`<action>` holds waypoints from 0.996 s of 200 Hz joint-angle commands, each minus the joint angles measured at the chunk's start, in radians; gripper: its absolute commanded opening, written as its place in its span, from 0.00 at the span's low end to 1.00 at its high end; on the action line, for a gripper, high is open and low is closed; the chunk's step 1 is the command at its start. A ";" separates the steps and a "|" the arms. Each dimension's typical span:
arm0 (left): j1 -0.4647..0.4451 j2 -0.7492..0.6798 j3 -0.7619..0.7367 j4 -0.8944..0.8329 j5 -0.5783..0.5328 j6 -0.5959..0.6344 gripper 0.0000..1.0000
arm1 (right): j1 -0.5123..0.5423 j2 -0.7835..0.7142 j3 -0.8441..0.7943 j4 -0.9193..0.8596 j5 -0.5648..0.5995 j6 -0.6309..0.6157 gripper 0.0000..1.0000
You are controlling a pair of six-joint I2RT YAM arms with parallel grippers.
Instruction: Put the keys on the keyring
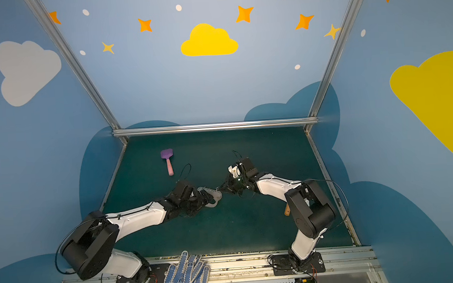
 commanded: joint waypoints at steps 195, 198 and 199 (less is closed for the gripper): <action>0.120 -0.259 -0.050 0.142 0.009 0.092 0.91 | -0.040 -0.162 0.214 -0.131 0.006 -0.029 0.00; 0.122 -0.260 -0.049 0.144 0.018 0.099 0.92 | -0.042 -0.165 0.216 -0.133 0.005 -0.030 0.00; 0.122 -0.260 -0.048 0.144 0.020 0.101 0.91 | -0.043 -0.166 0.216 -0.134 0.005 -0.031 0.00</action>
